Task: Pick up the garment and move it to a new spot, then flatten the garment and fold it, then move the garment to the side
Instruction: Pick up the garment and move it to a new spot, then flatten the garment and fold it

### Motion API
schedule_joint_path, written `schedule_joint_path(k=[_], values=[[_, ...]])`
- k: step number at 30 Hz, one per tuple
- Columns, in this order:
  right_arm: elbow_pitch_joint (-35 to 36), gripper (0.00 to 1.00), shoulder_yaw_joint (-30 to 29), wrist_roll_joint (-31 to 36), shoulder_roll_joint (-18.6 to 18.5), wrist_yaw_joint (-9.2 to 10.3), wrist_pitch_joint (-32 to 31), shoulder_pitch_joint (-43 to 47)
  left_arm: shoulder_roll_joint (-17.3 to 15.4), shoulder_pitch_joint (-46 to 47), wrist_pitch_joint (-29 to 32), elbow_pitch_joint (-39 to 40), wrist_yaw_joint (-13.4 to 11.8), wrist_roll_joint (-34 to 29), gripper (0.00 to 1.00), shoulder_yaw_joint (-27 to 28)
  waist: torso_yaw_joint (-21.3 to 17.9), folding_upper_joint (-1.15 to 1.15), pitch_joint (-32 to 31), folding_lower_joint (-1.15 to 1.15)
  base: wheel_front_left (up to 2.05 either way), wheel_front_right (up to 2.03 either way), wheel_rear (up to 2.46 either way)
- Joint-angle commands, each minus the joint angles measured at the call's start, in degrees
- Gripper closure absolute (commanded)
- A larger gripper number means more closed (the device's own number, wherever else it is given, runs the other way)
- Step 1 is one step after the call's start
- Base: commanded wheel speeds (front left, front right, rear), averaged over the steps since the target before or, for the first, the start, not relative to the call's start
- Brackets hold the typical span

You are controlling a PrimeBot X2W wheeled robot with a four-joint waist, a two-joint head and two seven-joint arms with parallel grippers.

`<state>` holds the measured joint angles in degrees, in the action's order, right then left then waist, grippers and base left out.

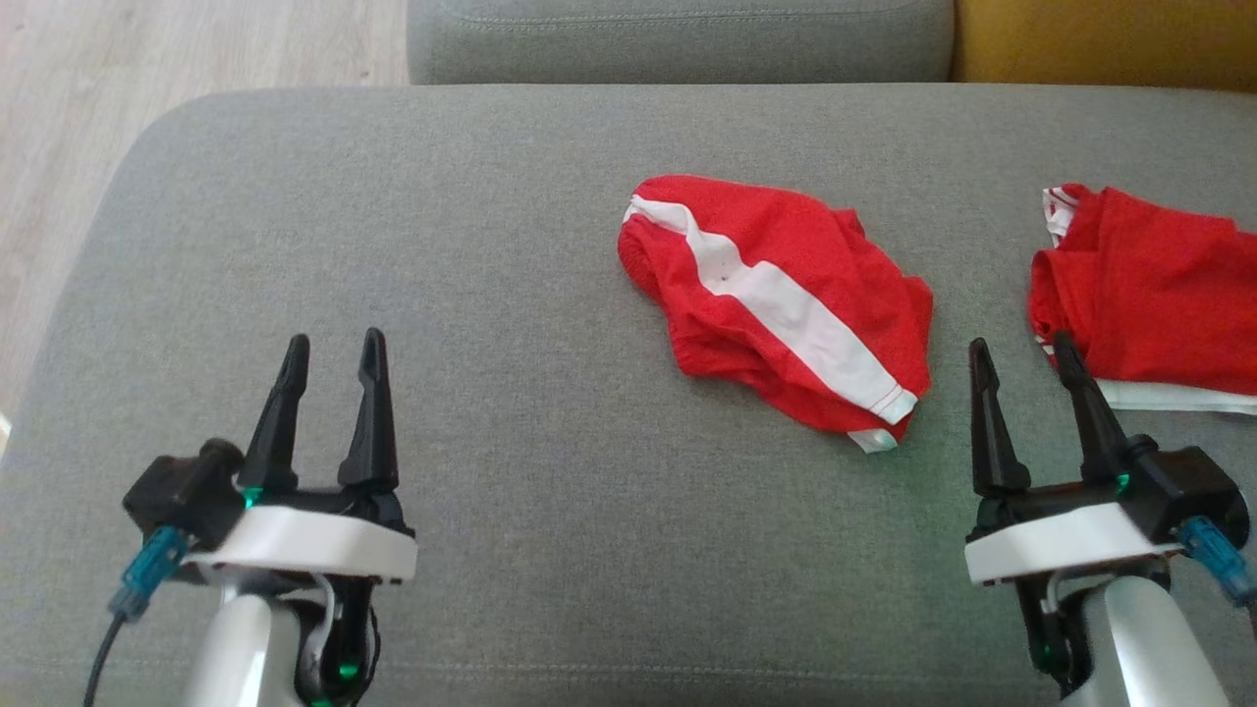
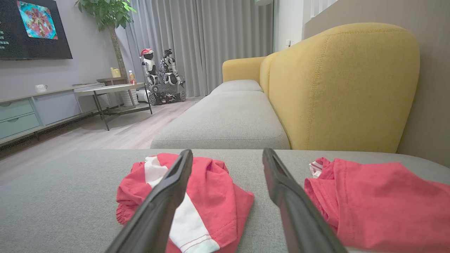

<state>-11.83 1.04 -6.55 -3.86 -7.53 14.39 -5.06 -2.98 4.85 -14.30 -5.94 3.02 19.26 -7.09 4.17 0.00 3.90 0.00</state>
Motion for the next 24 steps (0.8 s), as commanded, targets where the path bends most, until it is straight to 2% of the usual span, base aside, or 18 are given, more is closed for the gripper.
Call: schedule_joint_path(k=[1, 5, 17, 24], values=[[1.6, 0.0, 1.4, -0.3, -0.1, 0.04, 0.6, -0.9, -0.1, 1.8, -0.7, 1.6, 0.3, -0.5, 0.0, 2.4, -0.1, 0.0, 0.0, 0.0, 0.0, 0.0, 0.0], [1.5, 0.0, 1.5, -0.2, 0.0, 0.04, 0.6, -1.1, 0.1, 2.0, -0.7, 1.3, 0.9, 0.0, 0.0, 3.2, -0.3, 0.0, 0.0, 0.0, 0.0, 0.0, 0.0], [1.4, 0.0, 2.4, -0.1, -0.1, 0.04, 0.6, -1.2, 0.1, 2.3, -0.7, 0.8, 0.3, 2.1, 0.0, 2.3, -0.1, 0.0, 0.8, 0.0, 0.0, 0.0, 0.0], [-4.5, 0.0, 6.6, 1.7, -1.9, 0.04, -1.8, -4.0, 0.1, 3.2, -0.7, 0.0, 0.2, 2.9, 0.0, 0.4, 0.8, 0.0, 3.0, 0.0, 0.0, 0.0, 0.0]])
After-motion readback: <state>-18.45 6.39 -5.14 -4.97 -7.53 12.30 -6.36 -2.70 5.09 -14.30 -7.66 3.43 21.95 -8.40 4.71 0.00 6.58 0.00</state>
